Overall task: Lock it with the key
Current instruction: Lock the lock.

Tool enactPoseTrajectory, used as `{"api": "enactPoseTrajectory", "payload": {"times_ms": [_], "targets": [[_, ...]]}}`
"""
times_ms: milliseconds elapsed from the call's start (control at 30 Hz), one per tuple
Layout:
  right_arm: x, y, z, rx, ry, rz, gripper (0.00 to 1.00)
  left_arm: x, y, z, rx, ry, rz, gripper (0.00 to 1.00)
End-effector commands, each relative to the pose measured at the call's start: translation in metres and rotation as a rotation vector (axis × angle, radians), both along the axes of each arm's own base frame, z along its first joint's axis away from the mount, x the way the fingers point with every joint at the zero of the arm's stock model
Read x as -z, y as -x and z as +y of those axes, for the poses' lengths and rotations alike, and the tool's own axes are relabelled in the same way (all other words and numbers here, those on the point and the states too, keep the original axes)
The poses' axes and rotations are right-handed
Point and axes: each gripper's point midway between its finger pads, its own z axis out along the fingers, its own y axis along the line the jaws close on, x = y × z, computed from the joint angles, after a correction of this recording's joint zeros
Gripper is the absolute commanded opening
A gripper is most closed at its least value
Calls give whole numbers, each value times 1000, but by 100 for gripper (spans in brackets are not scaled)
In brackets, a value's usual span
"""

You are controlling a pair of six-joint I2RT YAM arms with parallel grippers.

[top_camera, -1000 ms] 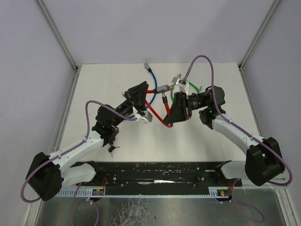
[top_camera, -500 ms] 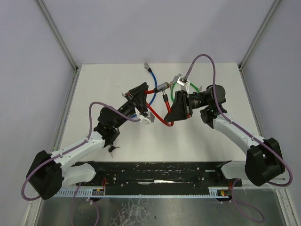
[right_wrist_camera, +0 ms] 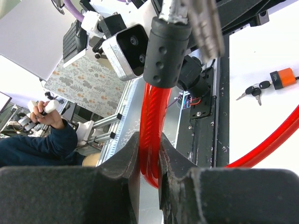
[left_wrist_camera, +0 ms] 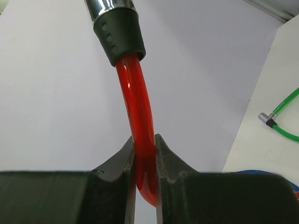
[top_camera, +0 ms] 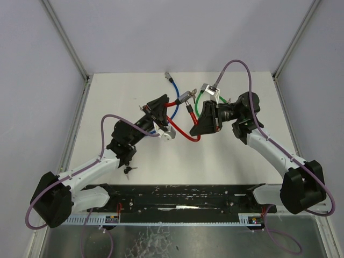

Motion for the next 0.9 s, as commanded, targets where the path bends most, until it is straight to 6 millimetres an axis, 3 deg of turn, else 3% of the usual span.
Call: {"api": "enactPoseTrajectory", "payload": {"times_ms": [0, 233, 433, 867], "targets": [[-30, 10, -11, 16, -30, -38, 4, -12, -3, 4, -10, -18, -57, 0], [-32, 11, -12, 12, -33, -48, 5, -9, -1, 0, 14, -28, -53, 0], [-25, -5, -15, 49, -8, -23, 3, -4, 3, -7, 58, -50, -32, 0], [-33, -1, -20, 50, -13, -30, 3, -1, 4, -13, 90, -75, -12, 0]]}}
